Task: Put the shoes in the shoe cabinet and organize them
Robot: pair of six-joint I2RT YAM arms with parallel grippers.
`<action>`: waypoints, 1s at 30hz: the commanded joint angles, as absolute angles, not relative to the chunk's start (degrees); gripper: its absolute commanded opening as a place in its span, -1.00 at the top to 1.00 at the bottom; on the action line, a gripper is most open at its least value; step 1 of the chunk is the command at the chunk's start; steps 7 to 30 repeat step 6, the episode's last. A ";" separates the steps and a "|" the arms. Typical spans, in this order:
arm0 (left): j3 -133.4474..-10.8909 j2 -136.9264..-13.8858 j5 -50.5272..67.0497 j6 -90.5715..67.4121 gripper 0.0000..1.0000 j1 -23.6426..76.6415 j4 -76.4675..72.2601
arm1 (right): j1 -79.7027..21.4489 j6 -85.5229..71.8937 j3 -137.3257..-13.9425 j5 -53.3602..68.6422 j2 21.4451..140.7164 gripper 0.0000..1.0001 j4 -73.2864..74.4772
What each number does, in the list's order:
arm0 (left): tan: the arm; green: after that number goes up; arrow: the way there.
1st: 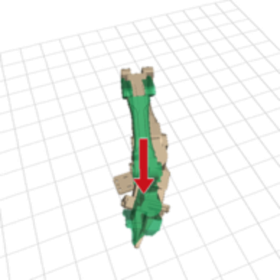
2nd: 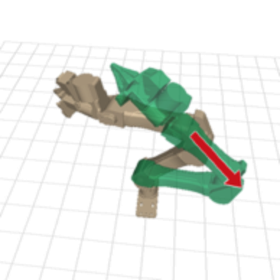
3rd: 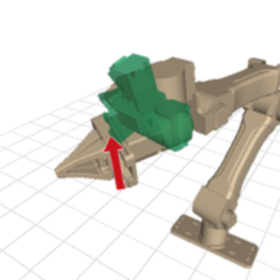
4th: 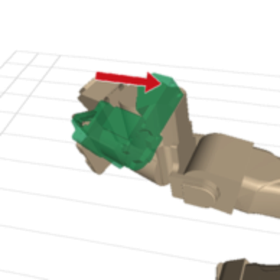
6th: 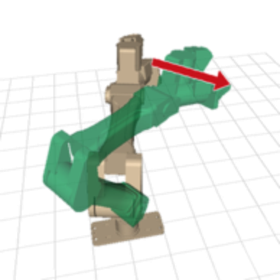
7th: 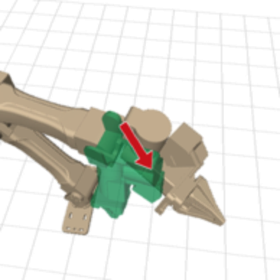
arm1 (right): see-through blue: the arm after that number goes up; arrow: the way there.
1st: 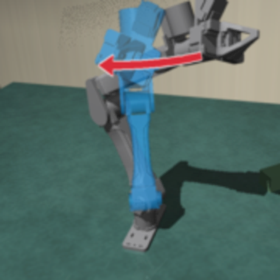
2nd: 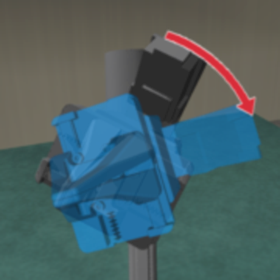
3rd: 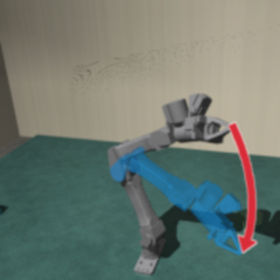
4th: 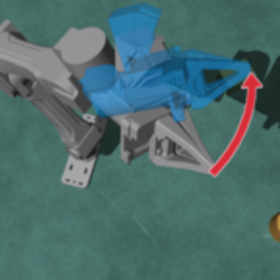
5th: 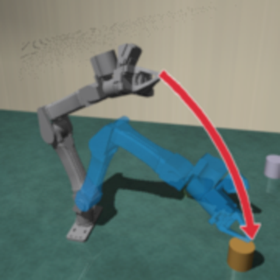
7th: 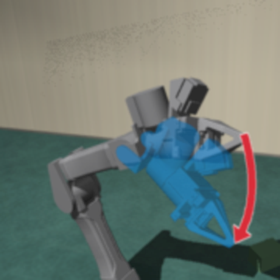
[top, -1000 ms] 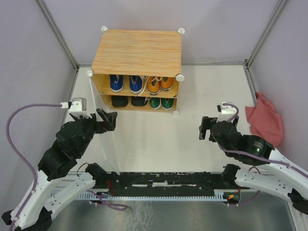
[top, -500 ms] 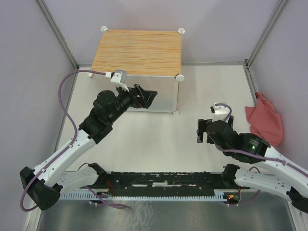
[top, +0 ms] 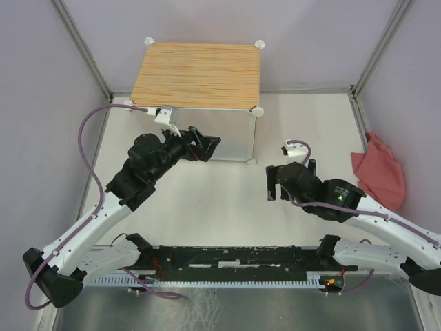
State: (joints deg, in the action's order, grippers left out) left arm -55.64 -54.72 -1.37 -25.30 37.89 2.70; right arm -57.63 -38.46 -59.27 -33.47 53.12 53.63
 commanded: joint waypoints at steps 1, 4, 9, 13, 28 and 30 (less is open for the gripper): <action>-55.38 -50.38 -0.93 -21.24 -0.98 37.88 10.72 | -57.52 -40.01 -62.03 -35.33 54.70 -0.98 53.02; -53.80 -47.03 -2.42 -19.75 -0.98 37.88 15.95 | -57.55 -38.94 -62.38 -35.38 55.61 -0.98 52.59; -52.58 -44.97 -4.25 -19.29 -0.98 37.88 18.86 | -57.50 -38.15 -62.84 -35.42 55.88 -0.98 52.17; -52.58 -44.97 -4.25 -19.29 -0.98 37.88 18.86 | -57.50 -38.15 -62.84 -35.42 55.88 -0.98 52.17; -52.58 -44.97 -4.25 -19.29 -0.98 37.88 18.86 | -57.50 -38.15 -62.84 -35.42 55.88 -0.98 52.17; -52.58 -44.97 -4.25 -19.29 -0.98 37.88 18.86 | -57.50 -38.15 -62.84 -35.42 55.88 -0.98 52.17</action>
